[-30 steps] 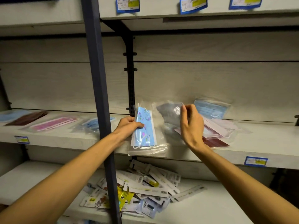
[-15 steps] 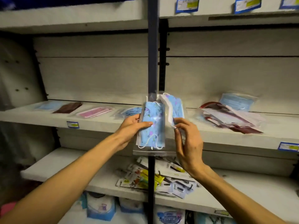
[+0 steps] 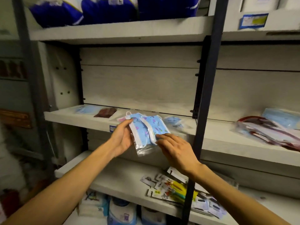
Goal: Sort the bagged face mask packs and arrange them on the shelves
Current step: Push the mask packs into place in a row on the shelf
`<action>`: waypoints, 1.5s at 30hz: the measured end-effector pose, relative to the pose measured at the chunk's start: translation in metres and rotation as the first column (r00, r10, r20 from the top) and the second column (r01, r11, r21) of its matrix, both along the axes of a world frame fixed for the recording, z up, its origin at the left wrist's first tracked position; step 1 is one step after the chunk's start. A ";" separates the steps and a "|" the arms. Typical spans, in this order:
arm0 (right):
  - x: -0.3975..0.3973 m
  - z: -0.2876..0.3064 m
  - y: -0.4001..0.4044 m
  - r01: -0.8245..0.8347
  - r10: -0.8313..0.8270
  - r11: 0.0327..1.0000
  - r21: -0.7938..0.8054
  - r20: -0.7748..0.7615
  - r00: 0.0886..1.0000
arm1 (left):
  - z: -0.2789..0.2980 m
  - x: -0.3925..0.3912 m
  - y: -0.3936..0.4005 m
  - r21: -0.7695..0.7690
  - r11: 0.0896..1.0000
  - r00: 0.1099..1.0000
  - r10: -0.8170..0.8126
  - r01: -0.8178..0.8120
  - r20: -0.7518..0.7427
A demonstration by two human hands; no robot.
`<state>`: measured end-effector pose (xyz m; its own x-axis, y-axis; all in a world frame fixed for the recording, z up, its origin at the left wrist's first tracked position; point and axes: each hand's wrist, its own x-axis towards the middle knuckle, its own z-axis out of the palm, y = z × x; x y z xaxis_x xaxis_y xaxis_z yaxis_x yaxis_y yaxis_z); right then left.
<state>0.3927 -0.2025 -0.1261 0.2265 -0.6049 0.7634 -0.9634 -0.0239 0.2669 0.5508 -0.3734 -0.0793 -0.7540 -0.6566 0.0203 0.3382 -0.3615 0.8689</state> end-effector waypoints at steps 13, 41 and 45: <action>-0.067 0.007 -0.101 0.143 -0.101 0.981 -0.134 0.280 0.955 | 0.016 -0.088 -0.117 -0.346 0.936 0.975 0.018 0.061 0.220; -0.124 0.029 -0.123 0.388 -0.095 0.921 -0.016 0.959 0.265 | 0.022 -0.223 -0.147 -0.913 0.153 0.867 0.287 0.378 0.407; -0.119 0.031 -0.122 0.465 -0.422 0.864 0.193 0.781 0.460 | 0.022 -0.222 -0.153 -0.903 0.034 0.836 0.365 0.428 0.410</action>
